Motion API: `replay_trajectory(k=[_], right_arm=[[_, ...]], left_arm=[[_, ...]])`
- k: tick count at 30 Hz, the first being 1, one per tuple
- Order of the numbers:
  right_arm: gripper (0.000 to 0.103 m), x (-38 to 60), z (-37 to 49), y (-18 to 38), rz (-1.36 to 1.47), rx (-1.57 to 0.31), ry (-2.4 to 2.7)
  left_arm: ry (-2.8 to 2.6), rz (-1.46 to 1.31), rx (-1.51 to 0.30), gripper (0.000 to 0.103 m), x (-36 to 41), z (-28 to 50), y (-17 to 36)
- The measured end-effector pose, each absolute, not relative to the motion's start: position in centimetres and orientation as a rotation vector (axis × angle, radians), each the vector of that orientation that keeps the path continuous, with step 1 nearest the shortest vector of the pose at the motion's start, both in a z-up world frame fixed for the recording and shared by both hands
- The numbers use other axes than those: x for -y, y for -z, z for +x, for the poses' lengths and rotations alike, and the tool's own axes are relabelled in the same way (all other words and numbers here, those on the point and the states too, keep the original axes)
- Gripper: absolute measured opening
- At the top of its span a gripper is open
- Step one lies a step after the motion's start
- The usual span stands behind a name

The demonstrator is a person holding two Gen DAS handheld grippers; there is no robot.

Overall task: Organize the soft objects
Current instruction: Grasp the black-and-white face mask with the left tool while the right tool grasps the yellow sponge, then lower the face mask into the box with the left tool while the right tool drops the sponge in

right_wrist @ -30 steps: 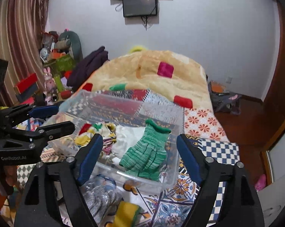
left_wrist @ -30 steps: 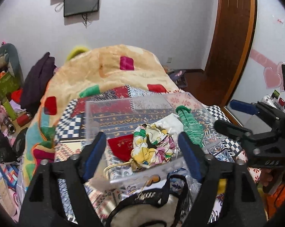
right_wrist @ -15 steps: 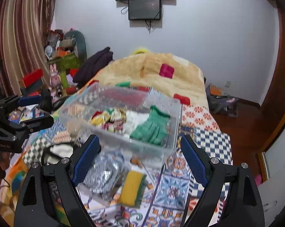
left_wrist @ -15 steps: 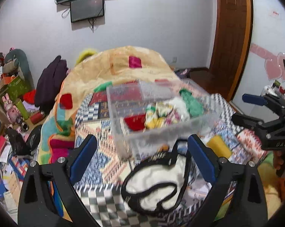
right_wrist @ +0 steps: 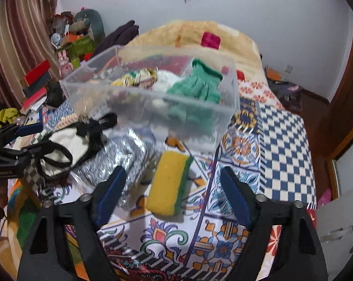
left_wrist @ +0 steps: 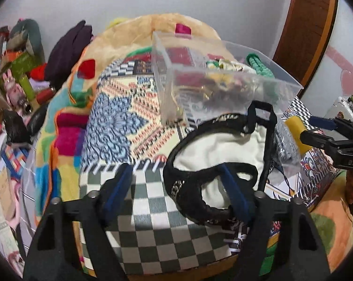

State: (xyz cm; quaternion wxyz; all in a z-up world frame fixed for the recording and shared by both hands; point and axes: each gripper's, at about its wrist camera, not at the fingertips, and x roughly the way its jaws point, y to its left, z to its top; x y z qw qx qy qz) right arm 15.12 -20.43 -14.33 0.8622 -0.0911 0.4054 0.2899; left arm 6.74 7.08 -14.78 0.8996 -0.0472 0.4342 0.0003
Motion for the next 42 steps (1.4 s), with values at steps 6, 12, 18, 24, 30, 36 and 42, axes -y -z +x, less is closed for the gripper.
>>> replay_trajectory(k=[6, 12, 18, 24, 30, 36, 42], right_arm=[[0.050, 20.5, 15.3, 15.5, -0.176, -0.908, -0.613], [0.026, 20.5, 15.3, 15.9, -0.161, -0.931, -0.624], [0.026, 21.2, 14.7, 14.8, -0.141, -0.881, -0.626], [0.026, 21.5, 14.4, 13.3, -0.128, -0.830, -0.634], [0.026, 21.7, 14.1, 11.1, -0.121, -0.765, -0.633], [0.026, 21.9, 14.4, 8.8, -0.112, -0.699, -0.626], [0.026, 21.4, 15.2, 6.5, -0.095, -0.626, -0.625]], left_arm=[[0.017, -0.098, -0.892, 0.046, -6.4, 6.1, 15.2], [0.006, -0.062, -0.866, 0.021, -5.5, 5.5, 14.7], [0.001, -0.028, -0.814, 0.017, -4.9, 4.9, 12.9], [0.011, 0.009, -0.735, 0.016, -4.3, 4.5, 9.7], [0.039, 0.007, -0.662, 0.015, -4.2, 4.7, 6.2], [0.061, 0.002, -0.602, 0.015, -4.5, 5.4, 3.4], [0.034, -0.003, -0.536, 0.015, -5.0, 6.6, 1.6]])
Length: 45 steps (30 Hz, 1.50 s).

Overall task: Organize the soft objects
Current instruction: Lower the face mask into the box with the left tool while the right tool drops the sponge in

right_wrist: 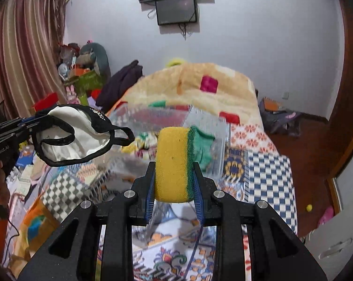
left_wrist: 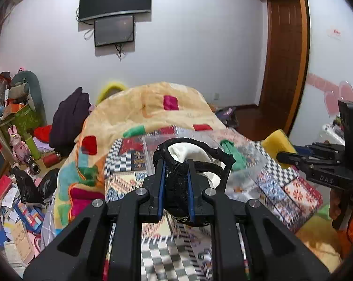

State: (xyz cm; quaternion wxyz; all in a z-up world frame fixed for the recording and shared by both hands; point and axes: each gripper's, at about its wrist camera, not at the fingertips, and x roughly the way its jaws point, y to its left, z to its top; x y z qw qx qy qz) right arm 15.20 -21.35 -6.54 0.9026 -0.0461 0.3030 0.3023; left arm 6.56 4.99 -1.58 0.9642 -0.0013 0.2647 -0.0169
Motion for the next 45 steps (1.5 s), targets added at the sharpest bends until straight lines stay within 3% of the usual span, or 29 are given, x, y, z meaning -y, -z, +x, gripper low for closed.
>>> replay_trajectory(k=[13, 30, 35, 40, 45], right_arm=[[0.026, 17.4, 18.6, 4.9, -0.107, -0.571, -0.639], [0.026, 13.3, 22.4, 10.6, -0.227, -0.705, -0.611], [0.027, 12.9, 22.4, 11.3, -0.260, -0.727, -0.604], [0.051, 13.2, 22.4, 11.1, -0.254, -0.730, -0.610], [0.070, 13.9, 21.6, 10.1, -0.241, -0.703, -0.603]], left_arm=[[-0.006, -0.042, -0.524, 0.015, -6.3, 12.7, 2.9], [0.026, -0.017, -0.718, 0.016, -5.5, 18.8, 9.9], [0.037, -0.015, -0.753, 0.026, -5.2, 19.0, 10.1], [0.048, -0.028, -0.753, 0.049, -5.1, 18.0, 9.4], [0.060, -0.033, -0.735, 0.062, -4.9, 16.6, 7.9]])
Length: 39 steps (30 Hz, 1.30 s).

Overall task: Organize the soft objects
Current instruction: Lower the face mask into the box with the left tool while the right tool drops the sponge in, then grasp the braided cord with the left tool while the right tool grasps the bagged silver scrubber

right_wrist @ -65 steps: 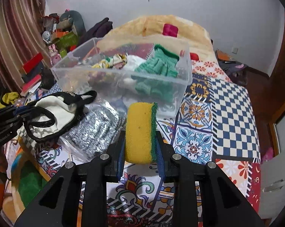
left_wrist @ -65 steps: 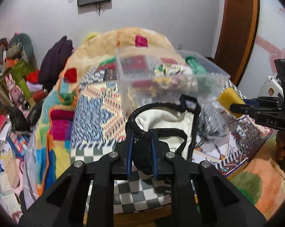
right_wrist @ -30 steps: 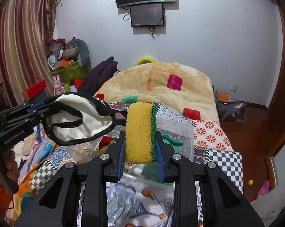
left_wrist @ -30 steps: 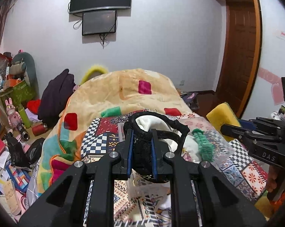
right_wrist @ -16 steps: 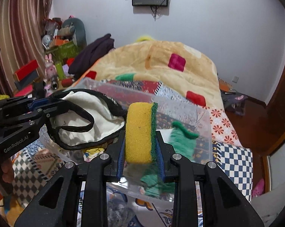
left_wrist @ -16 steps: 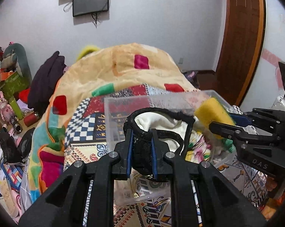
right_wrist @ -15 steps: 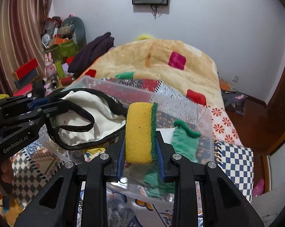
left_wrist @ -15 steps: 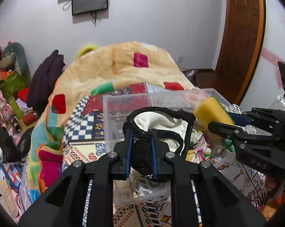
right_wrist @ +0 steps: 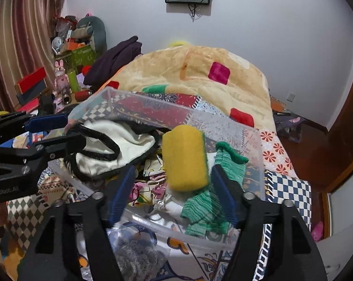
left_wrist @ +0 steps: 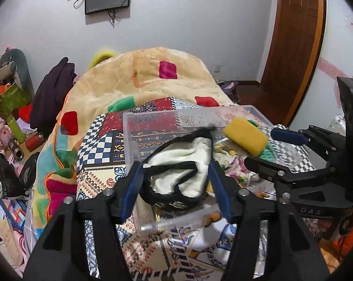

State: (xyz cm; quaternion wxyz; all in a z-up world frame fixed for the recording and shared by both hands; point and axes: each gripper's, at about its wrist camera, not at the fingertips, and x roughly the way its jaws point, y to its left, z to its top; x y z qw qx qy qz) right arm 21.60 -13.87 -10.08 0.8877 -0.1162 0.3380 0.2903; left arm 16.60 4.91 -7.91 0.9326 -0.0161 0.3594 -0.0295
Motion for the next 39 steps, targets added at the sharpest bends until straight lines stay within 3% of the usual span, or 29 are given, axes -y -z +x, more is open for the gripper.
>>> replay_trajectory(k=[8, 13, 17, 31, 39], right_arm=[[0.086, 15.7, 19.0, 6.9, -0.219, -0.595, -0.569], [0.099, 16.9, 17.5, 5.6, -0.191, -0.555, -0.564], [0.100, 17.3, 16.3, 5.4, -0.184, -0.545, -0.562], [0.101, 16.7, 14.4, 11.6, -0.226, -0.741, -0.619], [0.098, 16.3, 15.0, 14.0, -0.213, -0.840, -0.649]], left_arm=[[0.048, -0.017, -0.679, 0.091, -4.6, 13.1, 5.4], [0.042, -0.012, -0.671, 0.097, -4.5, 11.3, 4.9], [0.023, 0.016, -0.683, 0.100, -4.1, 10.1, 5.6], [0.044, 0.019, -0.863, 0.100, -3.0, 10.0, 12.3], [0.091, 0.028, -0.930, 0.068, -1.9, 11.1, 14.6]])
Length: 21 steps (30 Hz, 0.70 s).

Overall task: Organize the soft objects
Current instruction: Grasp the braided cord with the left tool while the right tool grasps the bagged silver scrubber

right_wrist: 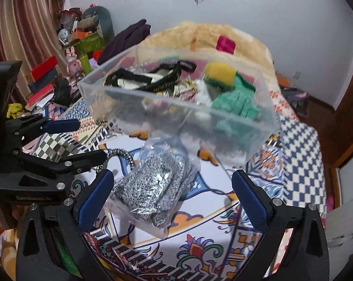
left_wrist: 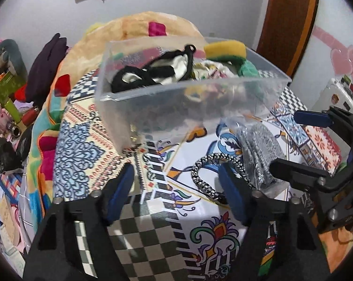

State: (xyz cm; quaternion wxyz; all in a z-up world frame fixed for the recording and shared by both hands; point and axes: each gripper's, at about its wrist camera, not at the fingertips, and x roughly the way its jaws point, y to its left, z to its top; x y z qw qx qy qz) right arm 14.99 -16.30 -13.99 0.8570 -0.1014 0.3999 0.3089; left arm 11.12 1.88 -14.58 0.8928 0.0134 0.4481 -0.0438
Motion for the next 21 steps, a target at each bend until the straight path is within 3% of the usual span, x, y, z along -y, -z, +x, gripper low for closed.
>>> replay_trajectory(k=[4, 6, 12, 16, 21], right_arm=[[0.082, 16.0, 15.4, 15.1, -0.204, -0.904, -0.674], [0.078, 16.0, 15.5, 15.4, -0.198, -0.923, -0.680], [0.049, 16.0, 15.5, 16.1, -0.186, -0.967, -0.709], [0.034, 16.5, 15.5, 15.7, -0.165, -0.958, -0.703], [0.024, 17.3, 15.5, 15.3, -0.146, -0.936, -0.703]], left_arm=[[0.097, 0.052, -0.943, 0.049, -1.2, 11.3, 15.3], [0.094, 0.061, -0.938, 0.046, -1.0, 11.3, 15.5], [0.106, 0.084, -0.930, 0.029, -0.5, 11.1, 15.9], [0.108, 0.075, -0.922, 0.016, -1.0, 10.8, 15.9], [0.087, 0.065, -0.911, 0.006, -1.9, 10.2, 15.7]])
